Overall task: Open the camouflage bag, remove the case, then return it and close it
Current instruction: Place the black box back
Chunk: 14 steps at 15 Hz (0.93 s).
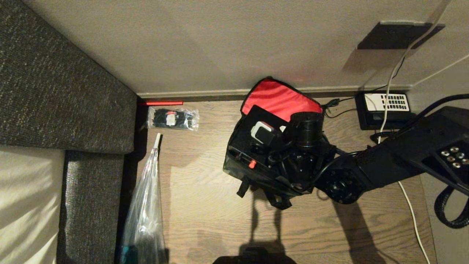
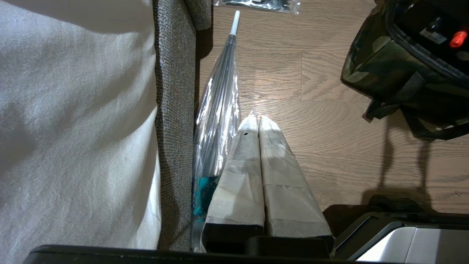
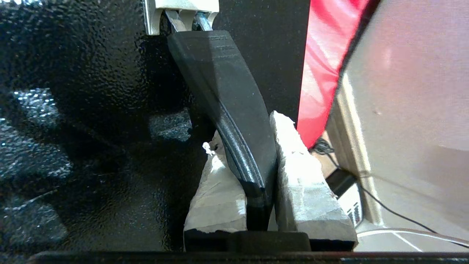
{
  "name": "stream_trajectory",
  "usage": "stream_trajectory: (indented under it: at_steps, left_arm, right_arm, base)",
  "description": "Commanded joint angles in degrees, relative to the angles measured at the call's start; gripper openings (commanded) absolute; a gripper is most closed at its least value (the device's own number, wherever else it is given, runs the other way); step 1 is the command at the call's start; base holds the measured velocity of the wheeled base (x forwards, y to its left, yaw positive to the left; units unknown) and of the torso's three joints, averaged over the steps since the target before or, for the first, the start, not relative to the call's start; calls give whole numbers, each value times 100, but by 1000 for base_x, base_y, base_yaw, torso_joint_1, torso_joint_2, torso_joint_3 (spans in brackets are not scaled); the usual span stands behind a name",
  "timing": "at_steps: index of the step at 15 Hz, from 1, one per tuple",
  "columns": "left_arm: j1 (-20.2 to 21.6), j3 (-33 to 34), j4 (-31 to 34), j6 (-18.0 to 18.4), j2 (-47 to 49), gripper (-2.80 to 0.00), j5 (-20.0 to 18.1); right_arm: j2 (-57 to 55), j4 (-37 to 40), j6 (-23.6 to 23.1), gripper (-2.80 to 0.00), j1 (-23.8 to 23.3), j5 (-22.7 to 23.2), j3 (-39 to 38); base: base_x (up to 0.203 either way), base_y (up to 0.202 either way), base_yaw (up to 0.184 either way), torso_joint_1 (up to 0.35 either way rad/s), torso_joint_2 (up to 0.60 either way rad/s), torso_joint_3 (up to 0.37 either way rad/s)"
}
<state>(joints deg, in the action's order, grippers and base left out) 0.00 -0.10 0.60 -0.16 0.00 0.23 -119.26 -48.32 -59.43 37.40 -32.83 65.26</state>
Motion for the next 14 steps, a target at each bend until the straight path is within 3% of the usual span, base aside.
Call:
stream_trajectory:
  at_steps: [1, 14]
  left_arm:
    - [4, 1, 1, 3, -18, -280, 4]
    - [9, 1, 1, -2, -18, -280, 4]
  right_arm:
    - [235, 114, -45, -280, -5, -22, 118]
    - [106, 571, 165, -280, -14, -104, 365]
  base:
    - [0, 0, 0, 0, 0, 0]
    - [0, 0, 0, 0, 0, 0]
